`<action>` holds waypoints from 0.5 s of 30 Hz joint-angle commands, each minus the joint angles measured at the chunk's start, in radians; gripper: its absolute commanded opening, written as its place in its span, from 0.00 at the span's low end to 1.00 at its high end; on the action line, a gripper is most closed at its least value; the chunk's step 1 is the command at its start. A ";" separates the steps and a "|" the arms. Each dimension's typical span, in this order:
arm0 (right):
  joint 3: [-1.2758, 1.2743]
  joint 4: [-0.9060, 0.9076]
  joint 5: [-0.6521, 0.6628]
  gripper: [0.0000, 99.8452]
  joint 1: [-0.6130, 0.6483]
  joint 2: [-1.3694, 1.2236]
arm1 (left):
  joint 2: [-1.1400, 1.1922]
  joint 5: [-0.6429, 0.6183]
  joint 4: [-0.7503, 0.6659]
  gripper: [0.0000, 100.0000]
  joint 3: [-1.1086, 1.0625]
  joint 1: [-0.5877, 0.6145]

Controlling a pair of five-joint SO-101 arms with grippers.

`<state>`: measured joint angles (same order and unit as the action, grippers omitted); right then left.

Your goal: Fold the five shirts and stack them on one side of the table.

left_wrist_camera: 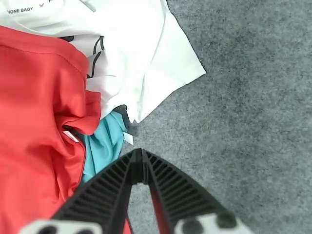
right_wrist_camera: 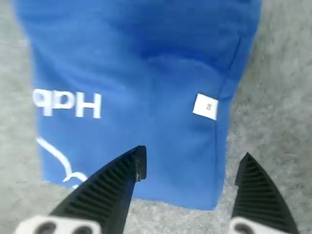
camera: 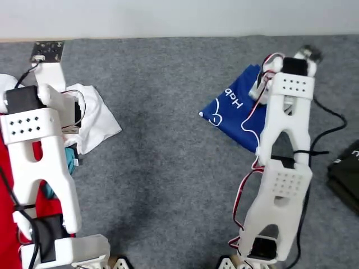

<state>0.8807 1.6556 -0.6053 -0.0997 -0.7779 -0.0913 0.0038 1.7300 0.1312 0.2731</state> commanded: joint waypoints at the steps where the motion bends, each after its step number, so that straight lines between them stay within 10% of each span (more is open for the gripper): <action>1: 0.058 -0.019 -0.017 0.30 0.005 -0.024 | -0.048 -0.002 0.023 0.00 0.007 -0.005; 15: 0.058 -0.183 0.008 0.39 0.012 -0.160 | -0.048 -0.002 0.023 0.00 0.007 0.000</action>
<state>0.8807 1.4991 -0.6084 -0.0982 -0.9421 -0.0913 0.0038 1.7300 0.1312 0.2731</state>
